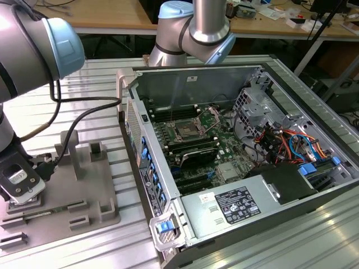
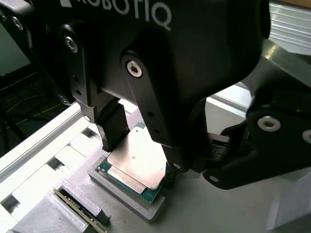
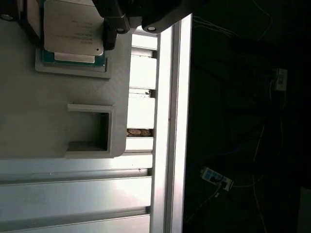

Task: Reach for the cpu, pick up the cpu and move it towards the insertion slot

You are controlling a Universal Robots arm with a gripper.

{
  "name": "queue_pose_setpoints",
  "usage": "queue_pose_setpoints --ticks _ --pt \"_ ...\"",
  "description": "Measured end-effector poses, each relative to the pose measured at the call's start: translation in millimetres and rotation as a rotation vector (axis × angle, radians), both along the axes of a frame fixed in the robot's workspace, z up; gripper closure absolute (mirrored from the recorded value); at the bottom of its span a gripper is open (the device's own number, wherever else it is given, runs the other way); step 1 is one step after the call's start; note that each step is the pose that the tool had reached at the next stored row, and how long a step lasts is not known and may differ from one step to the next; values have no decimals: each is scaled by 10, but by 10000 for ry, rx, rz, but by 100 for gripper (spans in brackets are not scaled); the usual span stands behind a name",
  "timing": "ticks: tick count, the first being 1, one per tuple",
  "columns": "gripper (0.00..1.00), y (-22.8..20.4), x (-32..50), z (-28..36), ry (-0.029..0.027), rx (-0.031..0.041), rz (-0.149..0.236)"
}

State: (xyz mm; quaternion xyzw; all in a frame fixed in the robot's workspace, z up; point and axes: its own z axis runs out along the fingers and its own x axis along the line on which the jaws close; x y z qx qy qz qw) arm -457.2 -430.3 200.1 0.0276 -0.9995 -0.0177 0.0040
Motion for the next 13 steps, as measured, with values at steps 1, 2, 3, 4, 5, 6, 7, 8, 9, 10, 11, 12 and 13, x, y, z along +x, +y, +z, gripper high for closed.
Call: queue_pose_setpoints --ticks 1,2,3,4,5,6,7,8,9,10,11,12,13 --pt "45 0 0 18 1 -1 -2" --pt "45 0 2 41 1 -1 -3" --pt "45 0 3 60 1 0 -2" --pt "45 0 5 88 1 -1 -3" --pt "45 0 6 111 2 0 -3" --pt "45 0 6 129 1 0 -3" --pt "45 0 8 151 1 0 -3" --pt "45 0 8 166 1 0 -3" --pt "45 0 9 175 1 -1 -3" --pt "45 0 10 174 -1 1 -3" --pt "45 0 10 175 -2 1 -3" --pt "45 0 10 177 1 0 -3" --pt "45 0 10 178 0 0 -3"
